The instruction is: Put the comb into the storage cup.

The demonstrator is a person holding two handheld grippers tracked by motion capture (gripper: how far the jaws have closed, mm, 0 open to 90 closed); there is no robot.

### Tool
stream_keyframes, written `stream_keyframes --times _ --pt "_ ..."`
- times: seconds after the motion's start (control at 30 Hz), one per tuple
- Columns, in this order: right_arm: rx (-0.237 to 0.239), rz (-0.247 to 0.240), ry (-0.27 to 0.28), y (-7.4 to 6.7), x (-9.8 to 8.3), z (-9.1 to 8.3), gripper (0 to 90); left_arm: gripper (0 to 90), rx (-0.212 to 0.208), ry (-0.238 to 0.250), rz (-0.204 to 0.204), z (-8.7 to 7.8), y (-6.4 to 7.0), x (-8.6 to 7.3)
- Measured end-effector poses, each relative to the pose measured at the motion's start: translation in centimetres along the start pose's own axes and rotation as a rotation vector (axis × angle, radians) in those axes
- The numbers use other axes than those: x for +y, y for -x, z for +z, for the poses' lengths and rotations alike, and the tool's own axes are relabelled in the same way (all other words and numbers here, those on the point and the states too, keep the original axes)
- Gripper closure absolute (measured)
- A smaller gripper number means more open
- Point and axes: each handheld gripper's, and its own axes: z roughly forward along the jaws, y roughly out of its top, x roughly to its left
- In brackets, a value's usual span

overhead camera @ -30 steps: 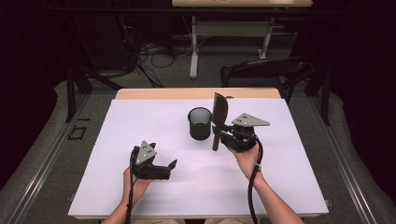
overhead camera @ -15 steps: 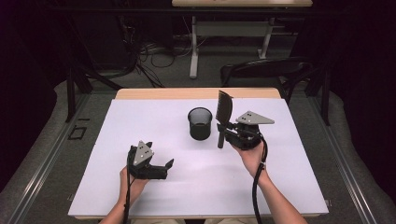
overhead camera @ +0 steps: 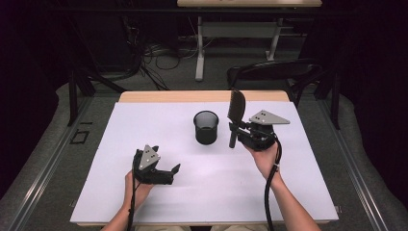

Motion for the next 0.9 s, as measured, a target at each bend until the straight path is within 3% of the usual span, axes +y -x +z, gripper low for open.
stream_keyframes --times 0.47,0.9 --pt "-0.001 -0.025 0.002 -0.1 1.5 0.2 73.3 0.1 0.007 0.011 -0.007 -0.2 -0.1 0.0" --pt "-0.01 -0.084 0.01 -0.2 3.6 0.2 73.3 0.1 0.003 0.006 -0.022 -0.1 -0.4 -0.1"
